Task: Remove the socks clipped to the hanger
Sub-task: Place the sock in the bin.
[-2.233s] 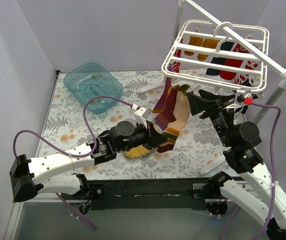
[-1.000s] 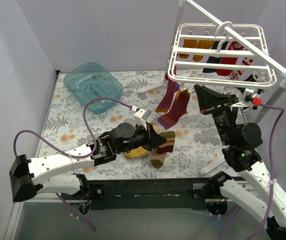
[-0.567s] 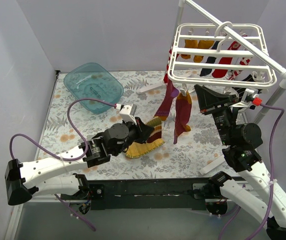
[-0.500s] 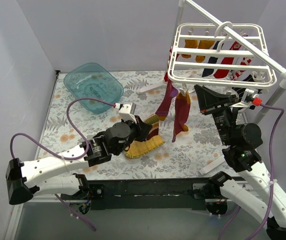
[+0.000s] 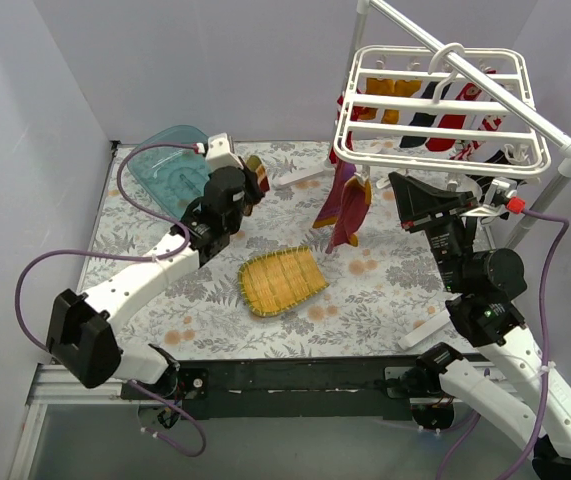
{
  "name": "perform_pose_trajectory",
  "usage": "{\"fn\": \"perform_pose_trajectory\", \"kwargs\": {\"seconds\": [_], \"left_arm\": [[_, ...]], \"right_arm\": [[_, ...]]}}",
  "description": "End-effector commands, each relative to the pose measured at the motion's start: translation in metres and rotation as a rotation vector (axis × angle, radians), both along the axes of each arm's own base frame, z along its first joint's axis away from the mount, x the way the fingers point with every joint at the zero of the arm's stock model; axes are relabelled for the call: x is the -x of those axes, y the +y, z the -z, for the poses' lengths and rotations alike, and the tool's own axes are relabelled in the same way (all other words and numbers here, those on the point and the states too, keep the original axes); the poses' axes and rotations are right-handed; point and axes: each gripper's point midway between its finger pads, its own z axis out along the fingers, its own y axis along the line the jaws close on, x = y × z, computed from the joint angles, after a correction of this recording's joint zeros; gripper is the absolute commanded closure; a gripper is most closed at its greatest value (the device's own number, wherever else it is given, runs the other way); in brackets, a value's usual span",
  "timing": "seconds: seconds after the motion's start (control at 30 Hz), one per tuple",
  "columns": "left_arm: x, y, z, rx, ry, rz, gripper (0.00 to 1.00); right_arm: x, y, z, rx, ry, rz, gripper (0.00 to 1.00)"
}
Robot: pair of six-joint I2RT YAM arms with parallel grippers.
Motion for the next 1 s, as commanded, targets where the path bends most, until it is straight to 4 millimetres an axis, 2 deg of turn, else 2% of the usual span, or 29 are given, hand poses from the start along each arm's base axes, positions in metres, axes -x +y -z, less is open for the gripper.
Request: {"fn": "perform_pose_trajectory", "kwargs": {"seconds": [0.0, 0.07, 0.1, 0.13, 0.2, 0.23, 0.47, 0.57, 0.6, 0.63, 0.67, 0.7, 0.73, 0.8, 0.83, 0.97], "left_arm": [[-0.037, 0.024, -0.049, 0.032, -0.108, -0.071, 1.0], [-0.057, 0.04, -0.039, 0.022, -0.085, -0.112, 1.0], [-0.064, 0.043, -0.046, 0.037, -0.093, -0.118, 1.0], [-0.076, 0.055, -0.038, 0.036, -0.074, -0.145, 1.0], [-0.086, 0.062, -0.039, 0.054, -0.068, -0.143, 1.0], [-0.095, 0.075, -0.041, 0.06, -0.069, -0.171, 1.0], [-0.135, 0.114, 0.008, 0.062, 0.034, -0.238, 1.0], [-0.145, 0.124, 0.019, 0.029, 0.049, -0.277, 0.99], [-0.147, 0.127, 0.035, 0.011, 0.092, -0.284, 0.74], [-0.149, 0.132, 0.037, 0.01, 0.102, -0.291, 0.56], [-0.151, 0.131, 0.037, 0.017, 0.107, -0.279, 0.42], [-0.15, 0.13, 0.036, 0.019, 0.108, -0.27, 0.13], [-0.15, 0.128, 0.033, 0.026, 0.104, -0.258, 0.02], [-0.146, 0.121, 0.027, 0.04, 0.093, -0.214, 0.02], [-0.143, 0.12, 0.015, 0.05, 0.071, -0.205, 0.02], [-0.131, 0.113, -0.005, 0.09, 0.041, -0.153, 0.02]], "right_arm": [[0.004, -0.005, -0.008, -0.021, -0.02, 0.009, 0.99], [0.004, -0.005, -0.008, -0.018, -0.016, 0.009, 0.99], [0.004, -0.005, -0.01, -0.017, -0.015, 0.009, 0.99], [0.004, -0.004, -0.009, -0.01, -0.009, 0.009, 0.99], [0.005, -0.004, -0.011, -0.008, -0.011, 0.007, 0.99], [0.005, -0.005, -0.012, -0.009, -0.014, 0.007, 0.99], [0.006, -0.006, -0.011, 0.002, -0.004, 0.012, 0.99], [0.006, -0.006, -0.011, 0.005, 0.001, 0.012, 0.99], [0.006, -0.006, -0.011, 0.005, 0.003, 0.011, 0.99], [0.006, -0.005, -0.011, 0.007, 0.004, 0.009, 0.99], [0.006, -0.004, -0.011, 0.01, 0.004, 0.005, 0.99], [0.006, -0.004, -0.011, 0.012, 0.006, 0.003, 0.99], [0.005, -0.004, -0.011, 0.013, 0.007, 0.003, 0.99], [0.004, -0.004, -0.01, 0.014, 0.012, 0.006, 0.99], [0.004, -0.004, -0.008, 0.017, 0.017, 0.007, 0.99], [0.005, -0.004, -0.009, 0.016, 0.016, 0.004, 0.99]]}}
